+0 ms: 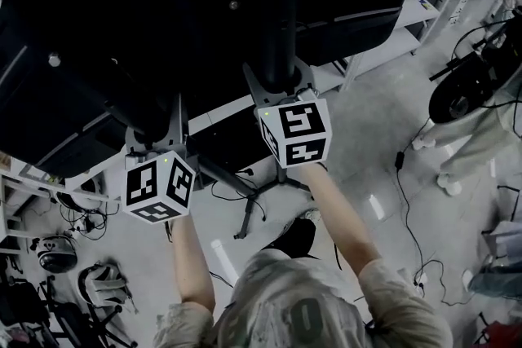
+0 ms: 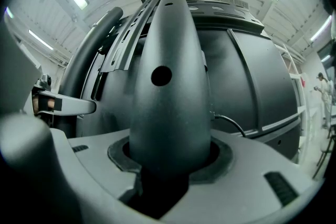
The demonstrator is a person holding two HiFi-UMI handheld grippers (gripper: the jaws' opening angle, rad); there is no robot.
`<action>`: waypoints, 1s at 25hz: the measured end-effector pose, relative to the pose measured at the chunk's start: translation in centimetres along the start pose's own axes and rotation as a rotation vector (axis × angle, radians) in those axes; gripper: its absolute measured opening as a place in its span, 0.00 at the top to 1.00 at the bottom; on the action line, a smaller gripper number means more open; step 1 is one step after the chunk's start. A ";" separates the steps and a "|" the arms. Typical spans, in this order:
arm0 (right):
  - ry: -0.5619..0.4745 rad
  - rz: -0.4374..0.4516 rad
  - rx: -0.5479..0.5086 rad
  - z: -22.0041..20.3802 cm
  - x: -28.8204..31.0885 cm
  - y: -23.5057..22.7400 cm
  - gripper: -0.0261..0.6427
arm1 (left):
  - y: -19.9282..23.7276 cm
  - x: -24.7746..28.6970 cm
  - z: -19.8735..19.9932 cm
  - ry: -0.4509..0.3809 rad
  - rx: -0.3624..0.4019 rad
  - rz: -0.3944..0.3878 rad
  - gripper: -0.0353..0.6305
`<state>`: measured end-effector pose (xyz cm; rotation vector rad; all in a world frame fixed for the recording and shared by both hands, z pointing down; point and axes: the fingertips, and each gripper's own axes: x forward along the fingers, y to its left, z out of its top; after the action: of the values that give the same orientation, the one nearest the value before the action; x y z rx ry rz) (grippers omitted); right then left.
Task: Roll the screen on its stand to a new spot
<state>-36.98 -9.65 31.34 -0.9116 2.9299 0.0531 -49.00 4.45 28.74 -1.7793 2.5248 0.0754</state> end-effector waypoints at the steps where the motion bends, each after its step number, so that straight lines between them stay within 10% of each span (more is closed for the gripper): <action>1: -0.001 0.000 0.000 0.0 -0.2 -1.1 0.65 | -1.0 0.4 -0.1 -0.001 0.001 -0.001 0.62; 25: 0.007 0.021 0.006 0.1 -4.9 -27.9 0.65 | -25.7 12.0 -1.1 0.006 -0.003 0.005 0.62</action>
<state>-17.08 -29.84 31.37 -0.8823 2.9449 0.0430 -28.87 -15.55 28.77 -1.7769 2.5347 0.0742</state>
